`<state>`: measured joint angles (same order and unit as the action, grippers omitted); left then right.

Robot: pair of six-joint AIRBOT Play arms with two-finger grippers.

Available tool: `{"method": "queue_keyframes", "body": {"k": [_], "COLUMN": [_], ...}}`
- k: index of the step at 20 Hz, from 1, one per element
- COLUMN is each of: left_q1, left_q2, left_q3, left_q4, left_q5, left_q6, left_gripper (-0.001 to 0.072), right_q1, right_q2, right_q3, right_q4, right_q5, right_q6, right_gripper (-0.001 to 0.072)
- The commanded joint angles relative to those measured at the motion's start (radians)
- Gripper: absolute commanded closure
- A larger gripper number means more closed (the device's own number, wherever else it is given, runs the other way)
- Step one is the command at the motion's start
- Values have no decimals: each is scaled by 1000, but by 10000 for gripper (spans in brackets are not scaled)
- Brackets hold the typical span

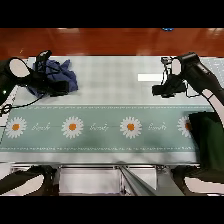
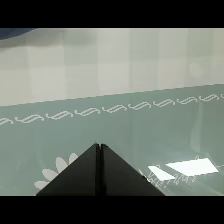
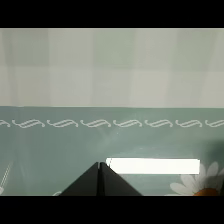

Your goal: Fold the shirts.

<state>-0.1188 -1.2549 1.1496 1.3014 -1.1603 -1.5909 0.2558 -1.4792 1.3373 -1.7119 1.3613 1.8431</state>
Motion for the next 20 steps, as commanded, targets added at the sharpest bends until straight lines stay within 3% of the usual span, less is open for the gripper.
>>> {"method": "queue_keyframes", "body": {"k": [1, 15, 20], "left_q1": [0, 0, 2], "left_q2": [1, 1, -28], "left_q3": [1, 1, 1], "left_q4": [0, 0, 2], "left_q5": [0, 2, 219], "left_q6": [0, 0, 1], "left_gripper": [692, 692, 690], "right_q1": [1, 1, 1], "right_q2": [0, 0, 0], "right_q3": [1, 1, 1], "right_q4": [0, 0, -1], "right_q5": [0, -3, -202], "right_q6": [0, 0, 0], "right_gripper": [685, 685, 685]}}
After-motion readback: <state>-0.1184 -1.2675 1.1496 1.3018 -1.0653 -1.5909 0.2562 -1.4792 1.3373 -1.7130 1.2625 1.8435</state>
